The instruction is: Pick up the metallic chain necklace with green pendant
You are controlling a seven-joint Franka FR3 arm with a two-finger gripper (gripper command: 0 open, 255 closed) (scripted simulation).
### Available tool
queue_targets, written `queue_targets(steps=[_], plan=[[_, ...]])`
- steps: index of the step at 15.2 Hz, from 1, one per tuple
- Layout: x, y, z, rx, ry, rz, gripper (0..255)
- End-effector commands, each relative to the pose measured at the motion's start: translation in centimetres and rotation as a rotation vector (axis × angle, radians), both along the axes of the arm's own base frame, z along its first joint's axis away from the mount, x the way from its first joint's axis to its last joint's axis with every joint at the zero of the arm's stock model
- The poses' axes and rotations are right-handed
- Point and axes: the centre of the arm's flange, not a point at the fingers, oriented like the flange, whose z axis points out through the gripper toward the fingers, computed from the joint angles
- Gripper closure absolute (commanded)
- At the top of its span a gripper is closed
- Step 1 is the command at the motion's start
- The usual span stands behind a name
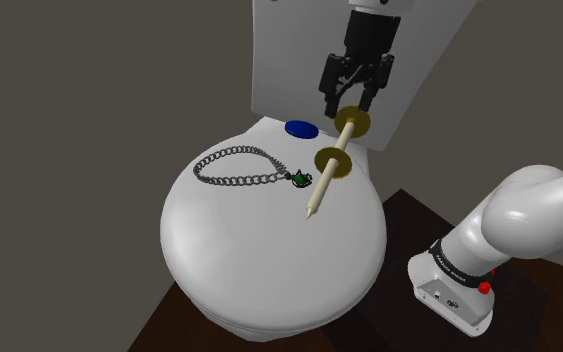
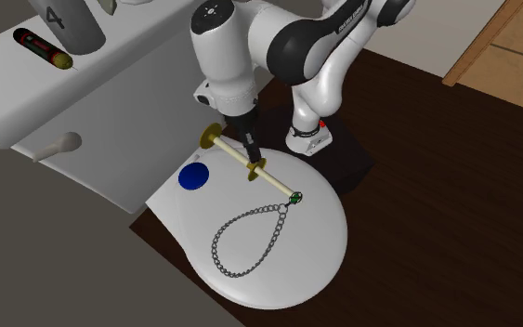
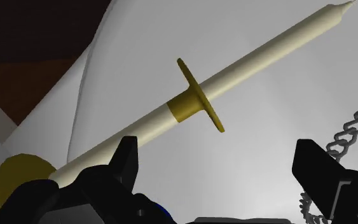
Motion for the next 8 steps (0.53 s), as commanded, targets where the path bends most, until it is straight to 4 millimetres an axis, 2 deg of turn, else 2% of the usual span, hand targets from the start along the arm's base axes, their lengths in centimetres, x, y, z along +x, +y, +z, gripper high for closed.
queue_targets(steps=[1, 8], plan=[[1.2, 2.4, -0.7, 0.002, 0.03, -0.037, 0], [4.9, 10.4, -4.0, 0.005, 0.13, -0.155, 0]])
